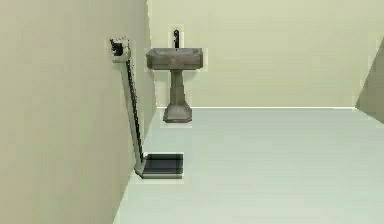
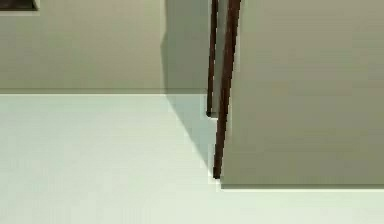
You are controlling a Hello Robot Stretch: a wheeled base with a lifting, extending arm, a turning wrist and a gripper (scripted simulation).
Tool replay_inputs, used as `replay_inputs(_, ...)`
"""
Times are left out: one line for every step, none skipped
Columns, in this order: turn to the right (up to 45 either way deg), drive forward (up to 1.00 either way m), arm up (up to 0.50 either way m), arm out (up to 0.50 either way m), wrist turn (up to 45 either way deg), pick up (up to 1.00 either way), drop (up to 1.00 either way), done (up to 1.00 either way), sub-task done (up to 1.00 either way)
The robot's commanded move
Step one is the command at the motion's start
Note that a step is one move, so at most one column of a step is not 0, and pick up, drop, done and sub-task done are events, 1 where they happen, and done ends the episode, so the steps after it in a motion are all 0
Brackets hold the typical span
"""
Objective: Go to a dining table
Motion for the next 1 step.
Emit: replay_inputs(45.0,0.0,0.0,0.0,0.0,0.0,0.0,0.0,0.0)
